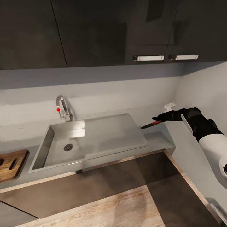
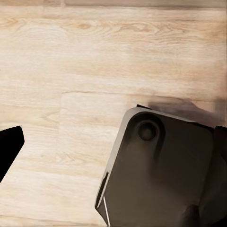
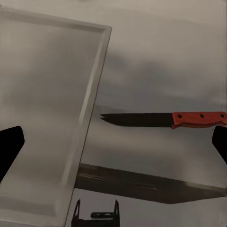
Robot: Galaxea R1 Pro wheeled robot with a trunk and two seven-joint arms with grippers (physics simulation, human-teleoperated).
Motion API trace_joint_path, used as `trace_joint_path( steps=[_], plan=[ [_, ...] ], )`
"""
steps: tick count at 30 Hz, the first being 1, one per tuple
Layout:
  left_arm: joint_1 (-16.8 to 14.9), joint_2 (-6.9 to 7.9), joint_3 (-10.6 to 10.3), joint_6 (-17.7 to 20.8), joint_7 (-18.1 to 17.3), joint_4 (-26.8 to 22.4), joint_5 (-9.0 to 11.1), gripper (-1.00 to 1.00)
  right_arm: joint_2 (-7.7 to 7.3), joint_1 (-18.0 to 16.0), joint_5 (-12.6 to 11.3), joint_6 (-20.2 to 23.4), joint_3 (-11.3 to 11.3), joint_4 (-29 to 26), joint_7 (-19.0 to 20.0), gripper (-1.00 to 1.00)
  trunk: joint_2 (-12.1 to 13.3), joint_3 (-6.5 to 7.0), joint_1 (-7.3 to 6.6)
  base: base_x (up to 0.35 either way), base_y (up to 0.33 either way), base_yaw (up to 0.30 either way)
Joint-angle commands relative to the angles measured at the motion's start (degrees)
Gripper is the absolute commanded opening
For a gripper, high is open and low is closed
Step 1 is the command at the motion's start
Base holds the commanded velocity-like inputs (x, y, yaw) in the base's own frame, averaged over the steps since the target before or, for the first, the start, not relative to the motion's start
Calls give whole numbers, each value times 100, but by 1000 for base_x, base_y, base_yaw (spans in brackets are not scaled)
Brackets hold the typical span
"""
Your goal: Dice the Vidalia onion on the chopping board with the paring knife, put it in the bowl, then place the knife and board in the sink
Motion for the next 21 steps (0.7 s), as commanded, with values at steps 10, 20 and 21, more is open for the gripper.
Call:
trace_joint_path(
  steps=[10, 20, 21],
  plan=[
    [0, 9, -44, -16, 50, -10, 31, 100, -6, -4, 14, 21, 10, -9, 100, 100, -11, -48, 4, 105, -158, 100],
    [0, 9, -43, -17, 48, -7, 31, 100, -6, -4, 14, 24, 13, -9, 112, 100, -11, -48, 4, 16, -18, 1],
    [0, 9, -43, -17, 48, -6, 31, 100, -6, -4, 14, 24, 12, -9, 112, 100, -11, -48, 4, 7, -1, 0]
  ],
)
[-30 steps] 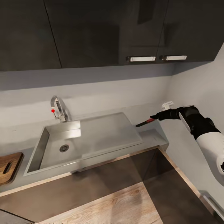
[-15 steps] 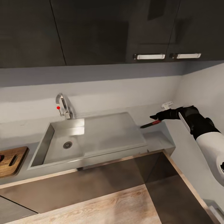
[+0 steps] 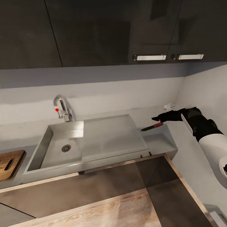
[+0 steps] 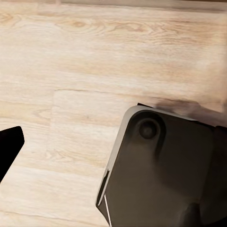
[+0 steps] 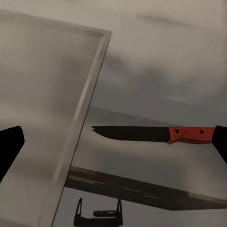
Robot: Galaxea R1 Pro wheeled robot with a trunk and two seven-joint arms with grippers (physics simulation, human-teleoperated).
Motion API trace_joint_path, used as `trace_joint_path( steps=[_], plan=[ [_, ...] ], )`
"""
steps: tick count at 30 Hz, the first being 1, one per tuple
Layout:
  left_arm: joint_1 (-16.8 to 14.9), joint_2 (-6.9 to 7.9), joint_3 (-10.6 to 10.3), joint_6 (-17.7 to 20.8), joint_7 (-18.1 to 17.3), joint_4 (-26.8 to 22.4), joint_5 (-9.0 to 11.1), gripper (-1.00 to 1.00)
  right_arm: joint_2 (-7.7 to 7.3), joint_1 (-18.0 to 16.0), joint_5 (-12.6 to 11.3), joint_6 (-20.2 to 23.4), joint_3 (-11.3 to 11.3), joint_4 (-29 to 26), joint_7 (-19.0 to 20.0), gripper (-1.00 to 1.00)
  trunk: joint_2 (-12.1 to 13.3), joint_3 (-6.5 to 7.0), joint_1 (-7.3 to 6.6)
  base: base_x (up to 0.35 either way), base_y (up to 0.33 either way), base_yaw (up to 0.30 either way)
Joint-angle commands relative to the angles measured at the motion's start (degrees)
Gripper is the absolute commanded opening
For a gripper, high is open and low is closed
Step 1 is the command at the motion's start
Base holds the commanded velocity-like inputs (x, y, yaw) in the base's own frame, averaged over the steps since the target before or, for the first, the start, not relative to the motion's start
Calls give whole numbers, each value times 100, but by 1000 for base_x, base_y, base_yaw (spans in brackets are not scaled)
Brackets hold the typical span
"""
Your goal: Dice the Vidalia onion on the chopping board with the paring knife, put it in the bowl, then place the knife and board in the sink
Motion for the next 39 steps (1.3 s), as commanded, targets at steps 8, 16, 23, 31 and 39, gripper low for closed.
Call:
trace_joint_path(
  steps=[8, 16, 23, 31, 39],
  plan=[
    [1, 9, -48, -12, 50, -10, 36, 100, -5, -6, 14, 20, 16, -7, 11, 100, -11, -11, 4, 178, -5, 0],
    [1, 9, -48, -13, 50, -8, 38, 100, -5, -6, 14, 20, 16, -7, 17, 100, -11, -11, 4, 302, -107, 0],
    [1, -35, -66, -18, 50, 81, 40, 100, -8, -6, 14, 20, 15, -7, 19, 100, -11, -11, 4, 225, -159, 0],
    [1, -257, -77, -1081, 51, 817, 24, 100, -14, 1, 23, 20, 12, 0, 15, 100, -11, -11, 4, 35, -31, 0],
    [1, -272, -75, -1294, 52, 964, 27, 100, -14, 3, 32, 20, 12, 190, 12, 100, -11, -11, 4, 98, -25, 0]
  ],
)
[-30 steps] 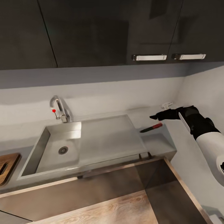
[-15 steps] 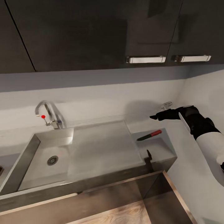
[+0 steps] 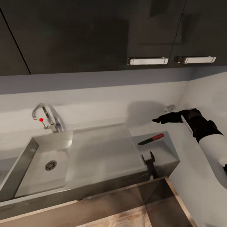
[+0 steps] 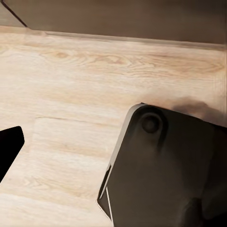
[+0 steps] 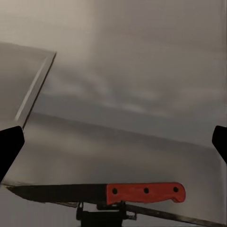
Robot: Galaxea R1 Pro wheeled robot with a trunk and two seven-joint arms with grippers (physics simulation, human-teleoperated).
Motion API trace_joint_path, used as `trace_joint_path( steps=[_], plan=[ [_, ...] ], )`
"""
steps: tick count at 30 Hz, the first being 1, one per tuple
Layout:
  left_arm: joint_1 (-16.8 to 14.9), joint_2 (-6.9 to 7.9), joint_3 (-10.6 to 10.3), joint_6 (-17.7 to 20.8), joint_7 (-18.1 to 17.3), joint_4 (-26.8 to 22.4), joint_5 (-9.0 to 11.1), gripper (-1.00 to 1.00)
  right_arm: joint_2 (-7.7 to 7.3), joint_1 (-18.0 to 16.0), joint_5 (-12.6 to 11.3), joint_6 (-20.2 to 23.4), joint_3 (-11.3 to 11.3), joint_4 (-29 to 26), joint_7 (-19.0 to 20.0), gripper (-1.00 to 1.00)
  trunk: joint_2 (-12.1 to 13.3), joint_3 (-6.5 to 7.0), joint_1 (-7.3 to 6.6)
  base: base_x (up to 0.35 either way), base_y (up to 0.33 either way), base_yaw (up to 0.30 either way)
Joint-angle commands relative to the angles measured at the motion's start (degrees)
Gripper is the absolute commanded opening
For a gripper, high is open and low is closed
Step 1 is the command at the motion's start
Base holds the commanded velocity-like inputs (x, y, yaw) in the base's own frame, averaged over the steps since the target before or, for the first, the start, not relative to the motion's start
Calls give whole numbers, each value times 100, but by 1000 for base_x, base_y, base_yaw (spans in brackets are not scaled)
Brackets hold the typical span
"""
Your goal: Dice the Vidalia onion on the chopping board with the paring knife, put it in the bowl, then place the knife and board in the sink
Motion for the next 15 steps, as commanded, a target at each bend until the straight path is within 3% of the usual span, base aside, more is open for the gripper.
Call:
trace_joint_path(
  steps=[1, 7, 15],
  plan=[
    [2, 5, -48, -13, 58, -11, 17, 100, -6, -5, 16, 19, 19, 12, 17, 100, -11, -10, 6, 221, -154, 0],
    [2, 5, -48, -14, 57, -10, 17, 100, -6, -5, 16, 19, 17, 25, 17, 100, -11, -11, 6, 229, -182, 45],
    [2, 5, -45, -14, 65, -10, 20, 100, -14, -5, 24, -2, 17, 192, 30, 100, -11, -21, 6, 209, -172, 231]
  ],
)
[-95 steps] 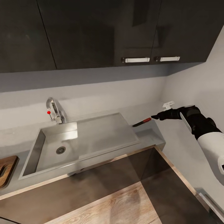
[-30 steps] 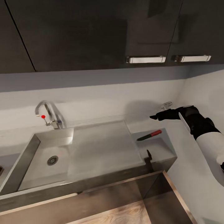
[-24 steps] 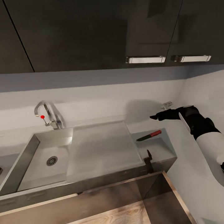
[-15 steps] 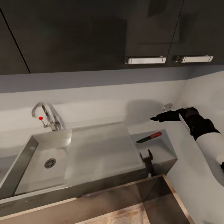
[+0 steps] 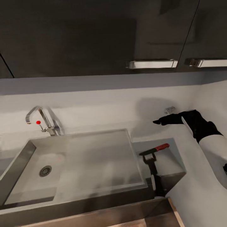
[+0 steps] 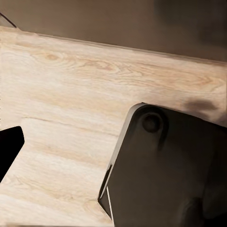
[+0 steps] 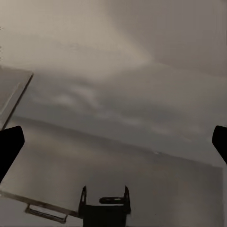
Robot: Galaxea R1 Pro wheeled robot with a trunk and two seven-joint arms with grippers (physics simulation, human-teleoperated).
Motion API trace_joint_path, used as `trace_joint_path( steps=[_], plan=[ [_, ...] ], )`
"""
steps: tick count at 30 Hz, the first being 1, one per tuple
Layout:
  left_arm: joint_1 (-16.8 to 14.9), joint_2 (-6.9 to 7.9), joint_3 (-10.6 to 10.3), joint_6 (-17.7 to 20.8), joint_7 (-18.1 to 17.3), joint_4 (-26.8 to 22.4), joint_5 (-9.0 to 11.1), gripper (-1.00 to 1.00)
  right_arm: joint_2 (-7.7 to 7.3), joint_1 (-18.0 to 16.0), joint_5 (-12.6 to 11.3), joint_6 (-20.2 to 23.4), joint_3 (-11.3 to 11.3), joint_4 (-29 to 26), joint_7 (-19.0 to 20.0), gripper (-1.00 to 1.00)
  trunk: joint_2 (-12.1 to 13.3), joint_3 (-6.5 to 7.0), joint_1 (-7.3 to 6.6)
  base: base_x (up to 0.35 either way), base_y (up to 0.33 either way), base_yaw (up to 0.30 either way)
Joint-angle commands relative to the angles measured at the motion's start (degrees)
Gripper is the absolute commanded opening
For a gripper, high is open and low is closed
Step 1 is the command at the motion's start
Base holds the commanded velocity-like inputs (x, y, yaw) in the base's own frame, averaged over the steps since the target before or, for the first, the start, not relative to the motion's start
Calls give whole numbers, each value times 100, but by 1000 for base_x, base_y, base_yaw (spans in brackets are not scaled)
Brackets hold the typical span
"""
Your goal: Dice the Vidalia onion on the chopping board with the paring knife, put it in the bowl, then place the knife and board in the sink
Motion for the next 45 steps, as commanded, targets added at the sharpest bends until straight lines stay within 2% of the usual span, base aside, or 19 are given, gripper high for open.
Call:
trace_joint_path(
  steps=[1, 9, 14, 17, 24, 32, 39, 41, 45],
  plan=[
    [1, 5, -46, -10, 59, -11, 15, 100, -8, -4, 15, -34, 21, 35, 40, 100, -12, -12, 4, 63, -38, 226],
    [1, 5, -43, -17, 60, -11, 15, 100, -21, -4, 31, -560, 27, 449, 488, 100, -12, -15, 4, 82, 47, 57],
    [1, 5, -43, -13, 60, -11, 16, 100, -25, -4, 326, -733, 29, 612, 574, 100, -12, -15, 4, 183, 173, 4],
    [1, 5, -41, -10, 60, -11, 16, 100, -27, -4, 421, -830, 27, 753, 595, 100, -12, -15, 4, 180, 110, 1],
    [1, 5, -43, -9, 60, -3, 15, 100, -71, -4, 467, -1147, 27, 1021, 684, 100, -12, -15, 4, 44, 12, 0],
    [1, 5, -43, -9, 60, -4, 15, 100, -305, -4, 505, -1647, 27, 1327, 1196, 100, -12, -15, 4, 2, 0, 0],
    [1, 5, -43, -9, 60, -3, 15, 100, -458, -4, 507, -1860, 25, 1427, 1624, 100, -12, -15, 4, 0, 0, 0],
    [1, 5, -43, -9, 60, -3, 16, 100, -570, -4, 509, -1944, 21, 1435, 1964, 100, -12, -15, 4, 0, 0, 0],
    [1, 5, -43, -9, 56, 8, 16, 100, -697, -4, 514, -2049, 19, 1439, 2428, 100, -12, -15, 4, 0, 0, 0]
  ],
)
